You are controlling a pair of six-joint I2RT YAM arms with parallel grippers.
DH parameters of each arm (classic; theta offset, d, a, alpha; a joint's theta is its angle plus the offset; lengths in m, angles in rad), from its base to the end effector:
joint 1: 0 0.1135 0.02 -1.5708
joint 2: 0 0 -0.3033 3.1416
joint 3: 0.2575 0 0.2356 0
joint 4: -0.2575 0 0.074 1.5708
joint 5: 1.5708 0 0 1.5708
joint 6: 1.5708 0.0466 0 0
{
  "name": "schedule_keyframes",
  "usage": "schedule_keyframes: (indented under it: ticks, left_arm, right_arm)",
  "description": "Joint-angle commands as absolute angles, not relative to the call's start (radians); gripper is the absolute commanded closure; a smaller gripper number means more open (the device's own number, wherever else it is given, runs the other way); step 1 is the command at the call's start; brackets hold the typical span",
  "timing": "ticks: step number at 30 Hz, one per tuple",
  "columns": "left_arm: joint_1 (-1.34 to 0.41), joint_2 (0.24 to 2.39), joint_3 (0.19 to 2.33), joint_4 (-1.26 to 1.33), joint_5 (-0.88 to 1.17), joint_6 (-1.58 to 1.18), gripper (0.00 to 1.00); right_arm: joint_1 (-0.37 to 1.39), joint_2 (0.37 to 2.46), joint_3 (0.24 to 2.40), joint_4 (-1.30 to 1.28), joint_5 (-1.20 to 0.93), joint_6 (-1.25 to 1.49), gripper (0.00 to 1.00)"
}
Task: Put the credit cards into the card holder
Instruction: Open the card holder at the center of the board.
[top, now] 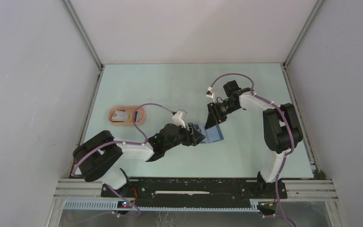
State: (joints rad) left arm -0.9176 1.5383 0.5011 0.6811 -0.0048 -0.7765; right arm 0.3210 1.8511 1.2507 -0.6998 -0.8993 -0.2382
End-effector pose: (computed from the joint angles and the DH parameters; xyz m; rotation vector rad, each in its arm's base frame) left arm 0.1769 -0.2307 0.2090 0.1444 2.0925 -1.0890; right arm 0.3238 0.1461 0.2265 -0.8927 2.4825 1.2842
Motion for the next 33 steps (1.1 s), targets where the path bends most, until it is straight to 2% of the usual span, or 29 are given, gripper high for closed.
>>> schedule_keyframes:
  ticks: [1,6,13,33]
  left_arm:
    - [-0.910,1.432,0.470,0.665,-0.055,-0.743,0.37]
    - [-0.908,1.399,0.484,0.635,-0.066,-0.741,0.43]
    - [-0.898,1.485,0.558,0.629,-0.016,-0.748,0.52]
    - [-0.897,1.665,0.667,0.672,0.029,-0.807,0.52]
  right_arm:
    - [0.321,1.798,1.280,-0.710,-0.916,-0.258,0.52]
    - [0.325,1.797,1.281,-0.707,-0.913,-0.256,0.52]
    - [0.326,1.795,1.280,-0.708,-0.911,-0.256,0.52]
    - [0.315,1.796,1.280,-0.710,-0.907,-0.258,0.52]
